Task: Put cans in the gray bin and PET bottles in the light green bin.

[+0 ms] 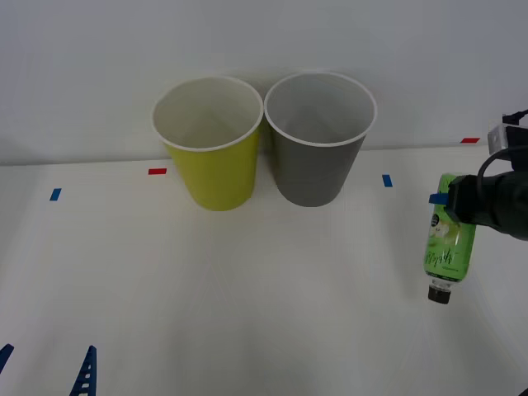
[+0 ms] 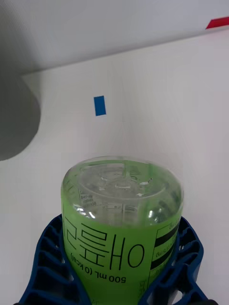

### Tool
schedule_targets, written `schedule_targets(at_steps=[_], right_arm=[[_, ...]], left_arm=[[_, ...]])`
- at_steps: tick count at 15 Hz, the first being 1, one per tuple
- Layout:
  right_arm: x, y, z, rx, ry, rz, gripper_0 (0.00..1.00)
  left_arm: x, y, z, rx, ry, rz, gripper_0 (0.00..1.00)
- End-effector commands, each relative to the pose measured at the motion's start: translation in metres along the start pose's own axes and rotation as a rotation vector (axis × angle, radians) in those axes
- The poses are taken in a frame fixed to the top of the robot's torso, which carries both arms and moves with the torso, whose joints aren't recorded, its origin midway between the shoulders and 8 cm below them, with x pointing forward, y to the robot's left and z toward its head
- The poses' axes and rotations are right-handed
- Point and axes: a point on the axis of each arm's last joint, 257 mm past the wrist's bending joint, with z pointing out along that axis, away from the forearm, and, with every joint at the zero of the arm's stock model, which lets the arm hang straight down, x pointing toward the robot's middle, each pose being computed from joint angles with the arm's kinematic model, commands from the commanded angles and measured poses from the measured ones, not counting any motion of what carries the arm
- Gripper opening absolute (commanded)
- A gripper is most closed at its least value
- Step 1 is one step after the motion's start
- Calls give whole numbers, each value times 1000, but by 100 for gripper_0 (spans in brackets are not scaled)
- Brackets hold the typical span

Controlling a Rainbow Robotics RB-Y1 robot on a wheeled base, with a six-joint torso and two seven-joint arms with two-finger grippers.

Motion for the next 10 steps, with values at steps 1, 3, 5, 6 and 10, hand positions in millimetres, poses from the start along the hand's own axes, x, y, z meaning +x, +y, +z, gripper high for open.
schedule_targets(at_steps=[1,3,5,6,10], right_arm=[[-9,6,-14,-9,-80,-38,0],[-11,14,-21,-26,-123,-87,0],[-20,25,-31,-49,-179,-149,0],[-23,29,-35,-61,-195,-150,0],[-36,50,-36,-91,-256,-196,0]], left_arm=[[0,0,0,0,0,0,100],[0,0,0,0,0,0,100],[0,0,0,0,0,0,100],[0,0,0,0,0,0,100],[0,0,0,0,0,0,100]])
